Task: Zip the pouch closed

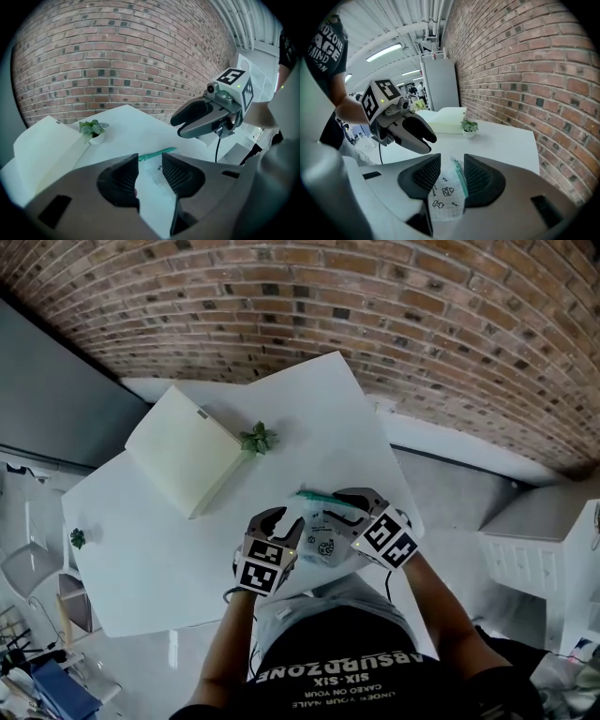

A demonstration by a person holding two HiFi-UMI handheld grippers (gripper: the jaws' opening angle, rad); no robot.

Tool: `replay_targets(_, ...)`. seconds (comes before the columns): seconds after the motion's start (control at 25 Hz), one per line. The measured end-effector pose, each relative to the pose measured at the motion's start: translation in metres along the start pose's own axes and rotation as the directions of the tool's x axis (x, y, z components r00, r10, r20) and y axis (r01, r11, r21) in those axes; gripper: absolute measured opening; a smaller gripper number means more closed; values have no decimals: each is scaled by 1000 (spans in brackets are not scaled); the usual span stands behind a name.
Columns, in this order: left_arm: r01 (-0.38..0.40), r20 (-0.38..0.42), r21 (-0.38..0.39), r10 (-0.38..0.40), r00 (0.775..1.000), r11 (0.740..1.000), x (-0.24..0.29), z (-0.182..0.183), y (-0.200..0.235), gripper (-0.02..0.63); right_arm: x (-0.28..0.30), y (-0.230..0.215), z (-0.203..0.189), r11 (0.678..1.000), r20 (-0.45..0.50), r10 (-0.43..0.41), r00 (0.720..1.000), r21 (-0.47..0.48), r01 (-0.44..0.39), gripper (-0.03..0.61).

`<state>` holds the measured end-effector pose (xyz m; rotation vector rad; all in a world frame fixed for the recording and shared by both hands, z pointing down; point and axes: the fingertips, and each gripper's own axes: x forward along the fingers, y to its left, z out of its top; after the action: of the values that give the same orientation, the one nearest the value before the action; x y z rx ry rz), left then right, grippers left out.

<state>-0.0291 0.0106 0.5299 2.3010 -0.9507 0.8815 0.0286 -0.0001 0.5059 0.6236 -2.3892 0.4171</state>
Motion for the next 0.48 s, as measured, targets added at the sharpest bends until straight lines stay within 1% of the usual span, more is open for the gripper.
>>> replay_targets(0.48, -14, -121, -15, 12, 993, 1000, 37, -19, 26, 140, 48, -34, -14, 992, -115, 85, 990, -83, -95, 132)
